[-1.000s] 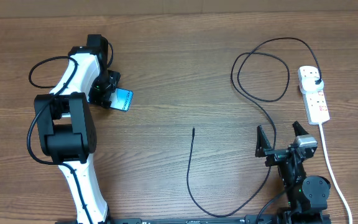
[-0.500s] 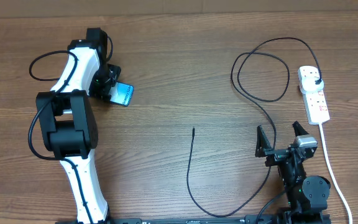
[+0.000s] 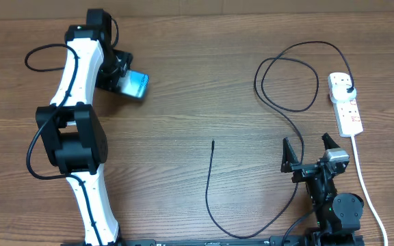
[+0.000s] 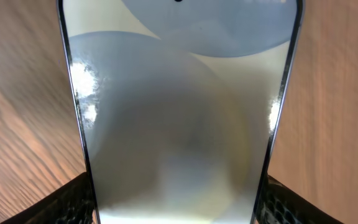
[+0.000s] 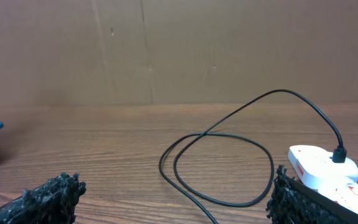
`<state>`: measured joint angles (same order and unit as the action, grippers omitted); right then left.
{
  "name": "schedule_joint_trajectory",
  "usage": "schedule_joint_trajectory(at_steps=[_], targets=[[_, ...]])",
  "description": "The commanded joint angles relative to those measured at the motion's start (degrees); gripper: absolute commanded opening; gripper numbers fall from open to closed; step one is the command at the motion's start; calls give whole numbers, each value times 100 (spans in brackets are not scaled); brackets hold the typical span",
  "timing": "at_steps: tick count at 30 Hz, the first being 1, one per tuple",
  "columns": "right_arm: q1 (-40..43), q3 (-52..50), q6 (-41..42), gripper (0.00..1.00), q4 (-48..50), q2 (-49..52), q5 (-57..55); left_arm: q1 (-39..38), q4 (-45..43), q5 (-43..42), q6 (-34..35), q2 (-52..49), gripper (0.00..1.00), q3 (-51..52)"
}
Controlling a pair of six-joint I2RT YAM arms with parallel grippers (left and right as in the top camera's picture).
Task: Plug charger to phone and switch on socket
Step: 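Lift the phone with the left gripper and turn it upright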
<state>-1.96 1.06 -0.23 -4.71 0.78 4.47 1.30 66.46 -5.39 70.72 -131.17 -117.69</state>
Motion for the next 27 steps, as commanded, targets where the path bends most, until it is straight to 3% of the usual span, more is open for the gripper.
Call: schedule_joint_trajectory(at_steps=[1, 8, 17, 27], targets=[[15, -61, -15, 100, 20, -61, -37, 50, -46, -1180, -157, 7, 4, -260], [15, -61, -15, 100, 20, -61, -37, 26, -225, -3456, -199, 7, 4, -258], [15, -61, -15, 100, 20, -61, -37, -109, -243, -5486, -306, 4, 4, -258], [15, -61, -15, 100, 20, -61, -37, -177, -240, -6763, -372, 7, 4, -258]])
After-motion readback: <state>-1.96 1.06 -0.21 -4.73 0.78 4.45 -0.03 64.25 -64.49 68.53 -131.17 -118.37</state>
